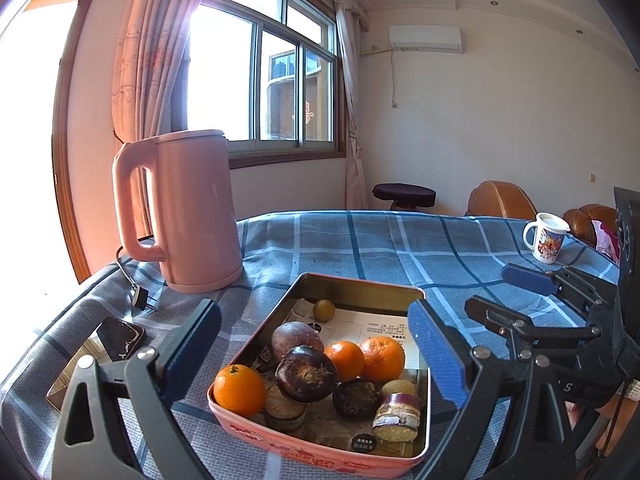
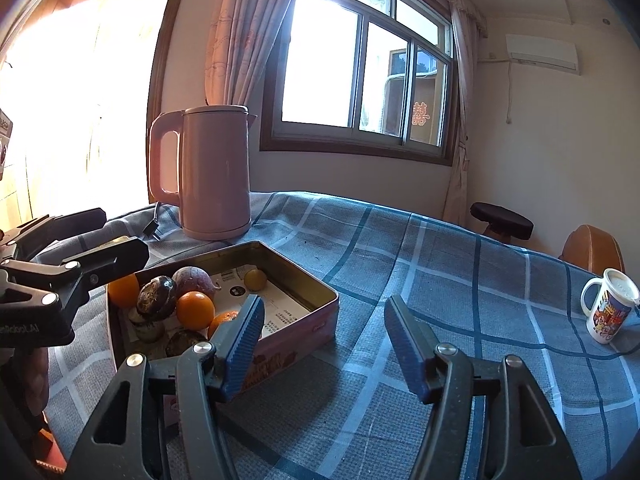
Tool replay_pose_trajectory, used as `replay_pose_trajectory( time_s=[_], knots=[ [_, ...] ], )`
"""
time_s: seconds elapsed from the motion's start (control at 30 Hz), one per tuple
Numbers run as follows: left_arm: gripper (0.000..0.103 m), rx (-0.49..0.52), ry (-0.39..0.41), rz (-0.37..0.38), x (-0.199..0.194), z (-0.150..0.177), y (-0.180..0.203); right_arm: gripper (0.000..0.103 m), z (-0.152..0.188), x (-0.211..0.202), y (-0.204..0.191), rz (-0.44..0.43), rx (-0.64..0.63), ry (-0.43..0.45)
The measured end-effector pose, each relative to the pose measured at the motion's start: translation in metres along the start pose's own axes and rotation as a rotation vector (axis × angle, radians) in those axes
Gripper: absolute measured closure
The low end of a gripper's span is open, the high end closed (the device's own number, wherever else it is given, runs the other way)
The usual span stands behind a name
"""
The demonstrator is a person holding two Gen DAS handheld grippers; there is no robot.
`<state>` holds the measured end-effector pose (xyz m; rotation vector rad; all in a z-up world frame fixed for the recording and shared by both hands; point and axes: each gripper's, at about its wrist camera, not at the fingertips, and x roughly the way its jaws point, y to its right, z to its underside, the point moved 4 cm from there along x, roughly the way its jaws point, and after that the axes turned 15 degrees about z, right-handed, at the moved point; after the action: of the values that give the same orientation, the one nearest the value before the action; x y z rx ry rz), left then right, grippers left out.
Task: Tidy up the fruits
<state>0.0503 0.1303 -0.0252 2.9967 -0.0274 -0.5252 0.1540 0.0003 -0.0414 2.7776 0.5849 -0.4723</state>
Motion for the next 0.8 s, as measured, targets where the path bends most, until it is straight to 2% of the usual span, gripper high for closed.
replay_pose_trajectory(
  time_s=[0.3,0.8],
  knots=[
    [0.004,0.005,-0.001,-0.001,0.000,-0.001,0.002,0.035,0.002,-0.004,0.003,0.014,-0.001,0.010],
    [0.000,0.026,-0.007,0.006,0.002,-0.002,0.010,0.035,-0.001,-0.011,0.015,0.050,0.021,0.042]
  ],
)
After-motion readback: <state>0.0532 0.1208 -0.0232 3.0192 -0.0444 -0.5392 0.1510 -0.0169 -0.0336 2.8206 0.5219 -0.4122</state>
